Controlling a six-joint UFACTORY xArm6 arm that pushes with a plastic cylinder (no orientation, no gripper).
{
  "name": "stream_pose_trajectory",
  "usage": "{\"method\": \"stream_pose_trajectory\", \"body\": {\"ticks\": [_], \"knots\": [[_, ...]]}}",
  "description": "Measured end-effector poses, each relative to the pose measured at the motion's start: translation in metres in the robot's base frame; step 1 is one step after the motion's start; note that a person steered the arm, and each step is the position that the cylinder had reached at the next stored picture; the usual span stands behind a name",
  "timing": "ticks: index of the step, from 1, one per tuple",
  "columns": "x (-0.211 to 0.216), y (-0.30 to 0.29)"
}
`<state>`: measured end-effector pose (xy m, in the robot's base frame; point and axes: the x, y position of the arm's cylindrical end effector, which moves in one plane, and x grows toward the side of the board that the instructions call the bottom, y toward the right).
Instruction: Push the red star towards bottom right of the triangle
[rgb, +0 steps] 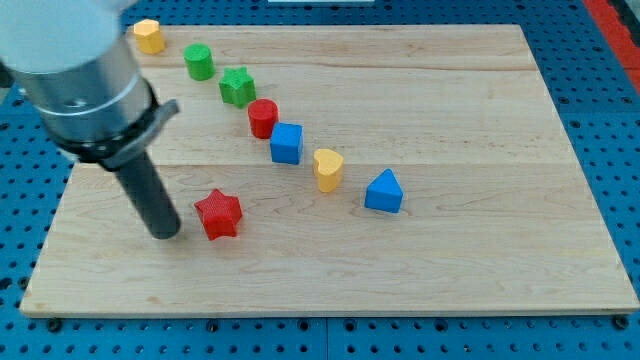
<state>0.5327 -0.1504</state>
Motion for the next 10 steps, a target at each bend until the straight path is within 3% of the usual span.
{"method": "stream_pose_trajectory", "body": {"ticks": [1,4,5,6,8,9,10], "knots": [[-0.022,-0.031],[0.012,0.068],[0.000,0.025],[-0.032,0.028],[0.020,0.144],[0.036,0.159],[0.010,0.127]]}}
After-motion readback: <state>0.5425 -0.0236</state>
